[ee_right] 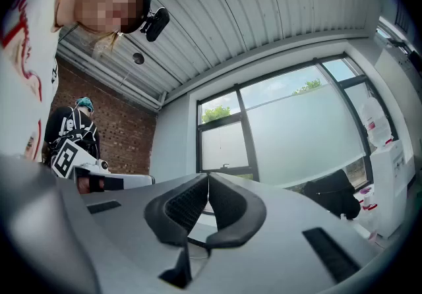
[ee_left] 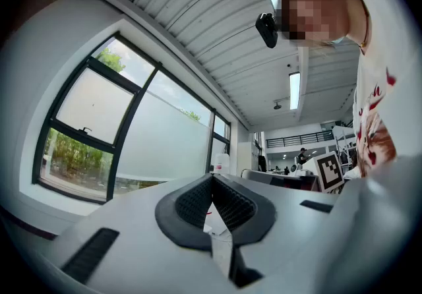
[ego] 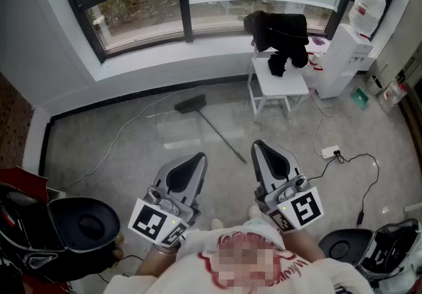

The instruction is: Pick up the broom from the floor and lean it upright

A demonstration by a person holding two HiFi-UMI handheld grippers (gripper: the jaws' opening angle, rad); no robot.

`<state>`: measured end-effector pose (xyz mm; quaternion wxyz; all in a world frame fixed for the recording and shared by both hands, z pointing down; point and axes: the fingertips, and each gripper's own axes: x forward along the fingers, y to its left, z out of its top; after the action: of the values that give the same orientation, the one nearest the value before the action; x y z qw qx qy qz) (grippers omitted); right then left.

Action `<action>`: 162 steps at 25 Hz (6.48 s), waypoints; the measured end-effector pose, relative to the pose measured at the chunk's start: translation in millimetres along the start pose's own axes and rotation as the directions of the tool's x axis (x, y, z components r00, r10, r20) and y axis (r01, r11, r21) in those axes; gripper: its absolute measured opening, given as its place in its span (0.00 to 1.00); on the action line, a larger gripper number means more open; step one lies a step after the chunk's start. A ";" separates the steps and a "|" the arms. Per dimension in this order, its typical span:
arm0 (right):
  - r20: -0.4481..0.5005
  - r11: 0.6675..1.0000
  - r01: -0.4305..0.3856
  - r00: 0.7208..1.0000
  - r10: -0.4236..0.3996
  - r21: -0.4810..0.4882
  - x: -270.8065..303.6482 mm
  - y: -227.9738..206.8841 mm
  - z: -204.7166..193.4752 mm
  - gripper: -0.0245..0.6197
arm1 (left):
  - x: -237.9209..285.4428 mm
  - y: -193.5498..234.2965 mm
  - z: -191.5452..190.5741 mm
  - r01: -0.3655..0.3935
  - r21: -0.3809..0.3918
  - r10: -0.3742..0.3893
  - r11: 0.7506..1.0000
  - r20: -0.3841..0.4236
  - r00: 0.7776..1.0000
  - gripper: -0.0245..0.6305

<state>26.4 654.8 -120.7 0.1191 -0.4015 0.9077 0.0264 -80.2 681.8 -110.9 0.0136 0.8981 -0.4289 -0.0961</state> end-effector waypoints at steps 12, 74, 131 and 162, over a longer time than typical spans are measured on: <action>-0.002 1.000 0.003 1.000 -0.003 -0.010 -1.4 3.8 6.2 0.08 | 2.1 -6.9 5.3 0.025 -0.018 -0.024 1.000 0.015 1.000 0.06; 0.048 0.998 -0.019 0.999 0.016 0.051 312.0 -323.9 -39.3 0.08 | 332.2 251.7 -20.1 -0.076 0.006 0.075 0.997 0.066 0.995 0.06; -0.540 0.982 0.186 0.823 -0.176 -0.036 199.5 -481.2 -637.9 0.08 | 536.4 330.2 -574.4 0.438 -0.194 -0.479 0.878 -0.317 0.819 0.06; -0.904 1.000 0.031 0.428 -0.012 0.001 -50.2 -383.6 -1003.0 0.08 | 446.8 238.3 -846.6 0.522 -0.351 -0.628 0.778 -0.472 0.619 0.06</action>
<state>145.5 287.7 882.6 -0.3810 -0.3639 0.8257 -0.2019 167.0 136.8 673.3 0.1890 0.9689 -0.0827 0.1369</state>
